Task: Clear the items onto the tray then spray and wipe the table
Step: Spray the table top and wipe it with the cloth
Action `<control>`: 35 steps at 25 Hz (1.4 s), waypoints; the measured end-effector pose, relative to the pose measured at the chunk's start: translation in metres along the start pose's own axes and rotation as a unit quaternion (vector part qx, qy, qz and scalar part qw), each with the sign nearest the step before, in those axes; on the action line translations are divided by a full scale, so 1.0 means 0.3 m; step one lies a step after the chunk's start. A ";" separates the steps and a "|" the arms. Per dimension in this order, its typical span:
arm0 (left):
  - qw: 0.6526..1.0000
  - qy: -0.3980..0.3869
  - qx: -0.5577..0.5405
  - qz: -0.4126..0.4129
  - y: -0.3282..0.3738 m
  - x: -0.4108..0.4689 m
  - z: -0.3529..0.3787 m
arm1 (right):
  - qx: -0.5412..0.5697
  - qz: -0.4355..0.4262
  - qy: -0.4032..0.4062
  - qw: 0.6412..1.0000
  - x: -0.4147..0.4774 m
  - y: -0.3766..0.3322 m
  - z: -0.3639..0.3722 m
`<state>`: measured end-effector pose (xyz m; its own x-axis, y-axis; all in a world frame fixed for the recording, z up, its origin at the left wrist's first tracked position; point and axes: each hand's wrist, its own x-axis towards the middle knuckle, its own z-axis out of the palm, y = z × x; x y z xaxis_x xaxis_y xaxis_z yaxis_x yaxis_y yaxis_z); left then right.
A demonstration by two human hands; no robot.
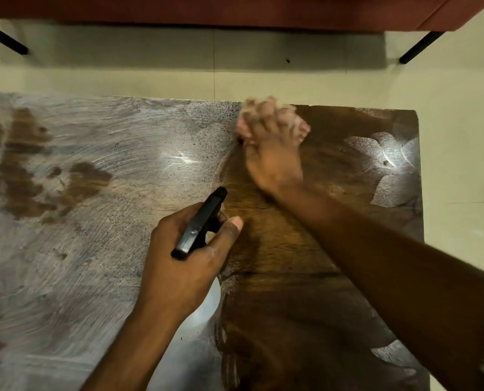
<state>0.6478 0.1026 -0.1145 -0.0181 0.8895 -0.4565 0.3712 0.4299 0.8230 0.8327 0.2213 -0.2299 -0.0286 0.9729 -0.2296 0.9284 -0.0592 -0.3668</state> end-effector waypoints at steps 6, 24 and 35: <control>1.000 -0.010 0.000 0.010 -0.024 -0.028 -0.016 | -0.141 -0.448 -0.155 0.869 -0.166 0.217 -0.015; 0.997 -0.009 -0.034 -0.070 -0.304 -0.478 -0.160 | -0.182 -0.417 -0.165 0.875 -0.479 0.234 0.048; 0.996 -0.071 -0.027 -0.050 -0.431 -0.669 -0.256 | -0.091 -0.328 -0.101 0.935 -0.989 -0.237 0.385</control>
<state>0.5321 -0.1197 -0.1034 0.0797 0.8128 -0.5771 0.3226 0.5268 0.7864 0.7325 -0.0890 -0.2399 -0.6664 0.7234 -0.1805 0.7335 0.5927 -0.3328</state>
